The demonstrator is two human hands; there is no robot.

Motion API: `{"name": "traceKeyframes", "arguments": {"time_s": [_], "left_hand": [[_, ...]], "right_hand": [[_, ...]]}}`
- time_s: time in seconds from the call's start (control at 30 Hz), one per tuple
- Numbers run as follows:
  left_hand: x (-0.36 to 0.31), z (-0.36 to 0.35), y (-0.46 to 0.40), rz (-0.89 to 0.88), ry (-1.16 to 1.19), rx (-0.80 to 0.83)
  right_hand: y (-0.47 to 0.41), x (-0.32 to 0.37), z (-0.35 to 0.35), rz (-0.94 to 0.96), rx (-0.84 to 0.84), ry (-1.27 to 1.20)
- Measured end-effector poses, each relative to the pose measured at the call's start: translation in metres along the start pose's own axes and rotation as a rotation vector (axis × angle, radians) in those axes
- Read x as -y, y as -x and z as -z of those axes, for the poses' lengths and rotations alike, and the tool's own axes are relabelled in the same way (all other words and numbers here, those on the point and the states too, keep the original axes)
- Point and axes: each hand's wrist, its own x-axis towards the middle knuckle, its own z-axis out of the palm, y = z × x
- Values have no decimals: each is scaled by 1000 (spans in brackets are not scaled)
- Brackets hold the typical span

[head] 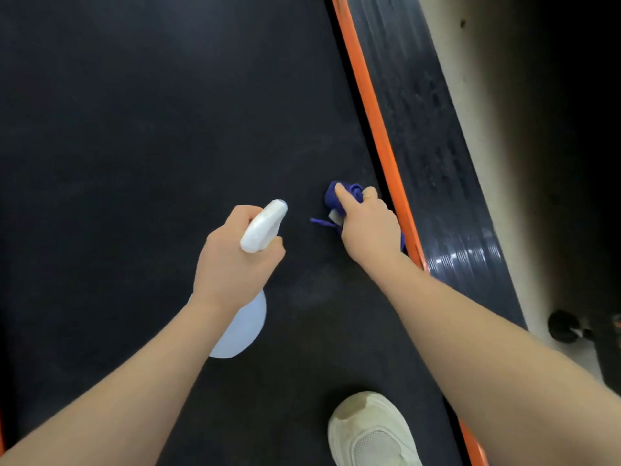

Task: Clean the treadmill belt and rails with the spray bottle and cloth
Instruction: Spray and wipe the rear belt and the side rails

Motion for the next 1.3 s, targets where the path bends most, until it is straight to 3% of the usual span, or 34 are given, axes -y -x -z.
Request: {"name": "traceKeyframes", "arguments": {"time_s": [0.07,0.23,0.37,0.47,0.67,0.87,1.1,1.3], "left_hand": [[-8,-5,-3,21,-65,30],[-51,-56,11,-73,-343,319],[-96,-113,24,-210,-265,475],[-113,-149,26,-276,-284,513],[-112,-171,3,-194,-161,331],[-114,-157,-23,-56,-32,193],[-118,-148,-45,-102,-4,184],[-128,-121,-93,-115,74,44]], "right_hand": [[26,-26,13,115,5,-126],[85,-119,31,-266,-89,-445],[108,-157,48,-381,-164,-633],[120,-169,46,-410,-208,-601],[117,-161,27,-386,-285,-577],[100,-145,23,-275,-218,-491],[68,-144,2,110,-275,-200],[-22,-133,13,155,-392,-283]]}}
